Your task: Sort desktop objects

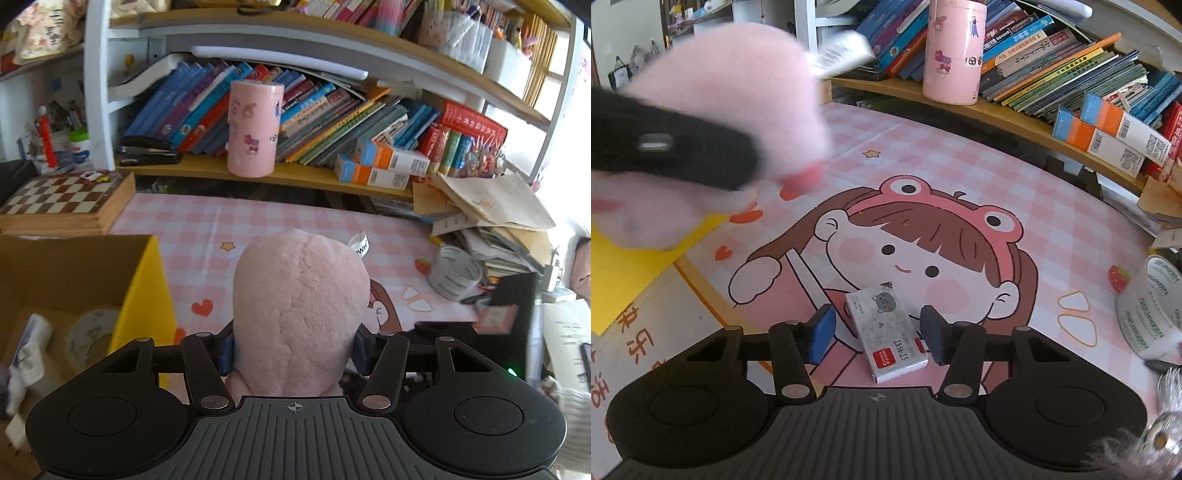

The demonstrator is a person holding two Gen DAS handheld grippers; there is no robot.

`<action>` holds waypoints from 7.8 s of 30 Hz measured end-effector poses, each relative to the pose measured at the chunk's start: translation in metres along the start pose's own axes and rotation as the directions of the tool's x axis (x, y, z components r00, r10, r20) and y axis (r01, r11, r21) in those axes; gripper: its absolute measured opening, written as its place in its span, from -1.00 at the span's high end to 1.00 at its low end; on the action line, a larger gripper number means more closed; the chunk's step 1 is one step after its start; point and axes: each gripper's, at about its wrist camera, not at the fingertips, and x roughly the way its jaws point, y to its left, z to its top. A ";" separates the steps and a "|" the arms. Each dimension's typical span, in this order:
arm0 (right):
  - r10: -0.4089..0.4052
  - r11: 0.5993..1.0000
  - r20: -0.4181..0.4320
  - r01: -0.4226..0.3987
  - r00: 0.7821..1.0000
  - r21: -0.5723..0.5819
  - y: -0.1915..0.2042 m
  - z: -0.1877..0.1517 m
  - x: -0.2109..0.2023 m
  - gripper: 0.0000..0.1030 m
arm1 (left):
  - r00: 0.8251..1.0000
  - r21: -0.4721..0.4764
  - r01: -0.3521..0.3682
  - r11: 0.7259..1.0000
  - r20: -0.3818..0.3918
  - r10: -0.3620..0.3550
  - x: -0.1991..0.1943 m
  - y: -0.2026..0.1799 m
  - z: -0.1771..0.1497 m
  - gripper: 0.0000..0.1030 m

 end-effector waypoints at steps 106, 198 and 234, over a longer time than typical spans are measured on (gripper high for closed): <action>-0.059 0.990 0.059 0.051 0.997 0.130 0.347 -0.028 -0.148 0.47 | 0.984 -0.087 0.063 0.994 0.174 -0.047 -0.260 0.223 -0.160 -0.10; 0.032 0.867 -0.021 -0.039 0.999 -0.496 0.244 0.122 0.032 -0.28 | 0.962 0.121 -0.271 0.955 0.010 0.272 -0.049 0.204 -0.006 -0.84; -0.314 0.949 0.232 0.295 0.921 0.111 0.268 0.022 -0.133 -0.33 | 0.975 0.138 -0.105 0.985 0.208 0.075 -0.197 0.188 -0.087 -0.93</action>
